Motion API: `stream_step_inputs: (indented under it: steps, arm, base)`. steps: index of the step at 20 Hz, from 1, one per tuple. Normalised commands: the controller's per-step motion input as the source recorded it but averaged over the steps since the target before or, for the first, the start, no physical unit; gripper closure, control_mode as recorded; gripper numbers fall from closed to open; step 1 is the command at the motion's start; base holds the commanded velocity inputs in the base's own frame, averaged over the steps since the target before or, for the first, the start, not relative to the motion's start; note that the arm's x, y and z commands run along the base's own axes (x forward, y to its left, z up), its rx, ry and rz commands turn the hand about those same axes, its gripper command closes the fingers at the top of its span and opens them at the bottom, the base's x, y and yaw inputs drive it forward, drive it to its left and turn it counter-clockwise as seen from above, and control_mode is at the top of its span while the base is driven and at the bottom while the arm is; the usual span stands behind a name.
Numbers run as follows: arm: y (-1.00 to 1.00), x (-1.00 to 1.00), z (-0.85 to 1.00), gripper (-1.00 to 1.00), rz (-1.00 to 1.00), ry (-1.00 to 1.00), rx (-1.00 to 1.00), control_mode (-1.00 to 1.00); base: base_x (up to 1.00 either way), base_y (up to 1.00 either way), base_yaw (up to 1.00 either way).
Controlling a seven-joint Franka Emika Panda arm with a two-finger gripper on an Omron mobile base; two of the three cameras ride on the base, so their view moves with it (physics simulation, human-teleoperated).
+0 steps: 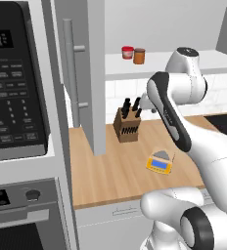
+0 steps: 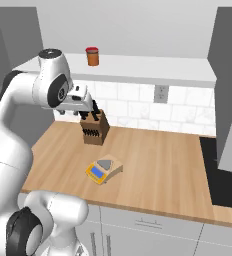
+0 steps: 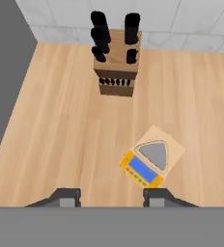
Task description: Pick the jam and place it on the digital scale for weighing, and close the cabinet.
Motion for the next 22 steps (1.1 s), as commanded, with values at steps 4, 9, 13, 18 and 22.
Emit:
stream_step_inputs:
  steps: [4,9,13,18,22]
  arm:
    - [0.0,-0.25,0.0,-1.0,0.0,-0.11,0.0,-1.0]
    - [0.0,-0.31,-0.07,-1.0,0.0,0.04,0.0,-1.0]
    - [-0.05,-0.52,0.02,-1.0,0.0,-0.09,0.0,-1.0]
    - [-0.04,-0.52,0.51,-1.0,0.0,-0.32,0.0,-1.0]
    - [-0.05,-0.34,0.7,-1.0,0.0,-0.33,0.0,-1.0]
  base:
    - [0.0,0.0,0.0]
    - [0.0,0.0,0.0]
    - [0.0,0.0,0.0]
    - [0.0,0.0,0.0]
    - [0.0,0.0,0.0]
